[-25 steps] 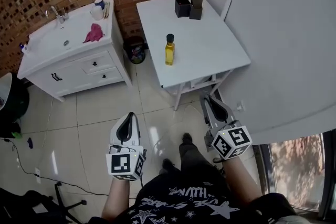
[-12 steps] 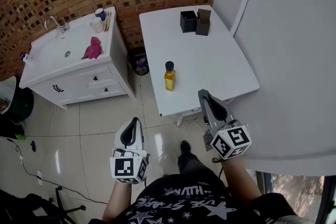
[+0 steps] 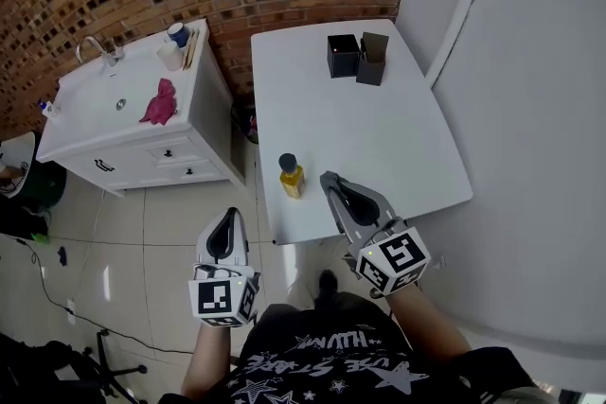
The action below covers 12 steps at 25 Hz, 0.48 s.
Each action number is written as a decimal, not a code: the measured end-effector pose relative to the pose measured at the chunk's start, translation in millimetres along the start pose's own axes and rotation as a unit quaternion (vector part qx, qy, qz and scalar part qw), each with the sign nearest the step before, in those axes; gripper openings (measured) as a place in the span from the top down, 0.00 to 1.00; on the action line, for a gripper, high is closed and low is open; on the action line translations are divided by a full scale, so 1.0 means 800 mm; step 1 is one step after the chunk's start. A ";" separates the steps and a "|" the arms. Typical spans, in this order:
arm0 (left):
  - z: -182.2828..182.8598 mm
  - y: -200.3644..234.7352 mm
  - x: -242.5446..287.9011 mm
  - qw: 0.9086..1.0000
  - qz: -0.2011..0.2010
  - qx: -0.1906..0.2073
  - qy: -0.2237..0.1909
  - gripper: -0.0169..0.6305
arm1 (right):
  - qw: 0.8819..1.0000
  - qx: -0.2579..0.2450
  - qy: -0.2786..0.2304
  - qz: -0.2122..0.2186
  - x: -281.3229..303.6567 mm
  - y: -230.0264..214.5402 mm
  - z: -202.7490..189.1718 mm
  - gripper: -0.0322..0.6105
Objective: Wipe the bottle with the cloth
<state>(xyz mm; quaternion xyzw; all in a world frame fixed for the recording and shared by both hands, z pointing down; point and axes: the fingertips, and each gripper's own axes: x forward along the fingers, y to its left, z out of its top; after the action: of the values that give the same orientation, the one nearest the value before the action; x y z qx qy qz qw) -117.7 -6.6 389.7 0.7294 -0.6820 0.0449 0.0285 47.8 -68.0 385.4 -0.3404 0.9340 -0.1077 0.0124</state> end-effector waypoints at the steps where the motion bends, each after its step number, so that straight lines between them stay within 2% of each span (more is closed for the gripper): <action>1: 0.001 -0.002 0.004 1.000 0.004 0.001 0.001 0.97 | 1.000 -0.001 0.002 0.010 0.004 -0.001 0.001 0.89; 5: 0.001 -0.001 0.016 1.000 0.015 0.010 0.005 0.97 | 0.999 -0.023 0.004 0.039 0.021 -0.001 0.014 0.89; 12: 0.002 0.004 0.041 1.000 -0.007 0.016 0.003 0.97 | 0.998 -0.036 0.004 0.056 0.054 0.023 0.023 0.89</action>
<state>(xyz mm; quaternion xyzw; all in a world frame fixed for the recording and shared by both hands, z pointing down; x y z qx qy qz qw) -118.4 -39.5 391.1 0.7341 -0.6763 0.0572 0.0193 5.2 -85.5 365.6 -0.2871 0.9550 -0.0747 0.0028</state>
